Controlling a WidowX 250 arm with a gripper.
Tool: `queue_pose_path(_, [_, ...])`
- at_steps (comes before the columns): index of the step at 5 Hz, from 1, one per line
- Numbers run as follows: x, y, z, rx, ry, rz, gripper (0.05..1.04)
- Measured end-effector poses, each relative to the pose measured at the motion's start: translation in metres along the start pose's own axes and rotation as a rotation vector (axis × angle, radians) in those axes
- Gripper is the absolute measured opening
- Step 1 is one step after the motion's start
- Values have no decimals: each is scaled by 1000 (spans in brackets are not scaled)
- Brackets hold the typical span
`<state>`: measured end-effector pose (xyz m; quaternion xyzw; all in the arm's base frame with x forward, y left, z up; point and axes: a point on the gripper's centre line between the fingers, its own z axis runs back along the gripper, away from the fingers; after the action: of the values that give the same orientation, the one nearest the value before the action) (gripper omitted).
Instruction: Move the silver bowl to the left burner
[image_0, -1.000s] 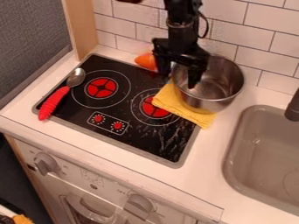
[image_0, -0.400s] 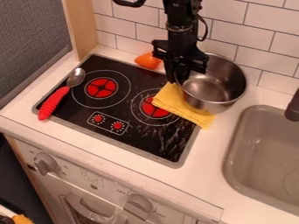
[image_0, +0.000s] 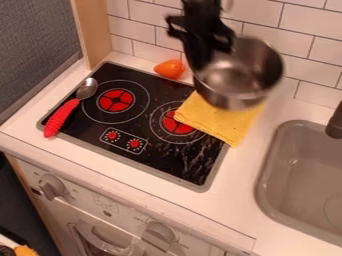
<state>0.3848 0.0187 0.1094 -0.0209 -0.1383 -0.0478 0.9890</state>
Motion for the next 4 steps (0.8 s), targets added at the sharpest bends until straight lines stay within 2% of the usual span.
queue_pose_path(1, [-32,50,16,69,42,74,75])
queue_pose_path(2, [-59,95,10,133,90,140,75])
queue_pose_path(3, [-80,133,-13,164,163,195,75])
queue_pose_path(4, [-82,146,-27,164,184,217,75])
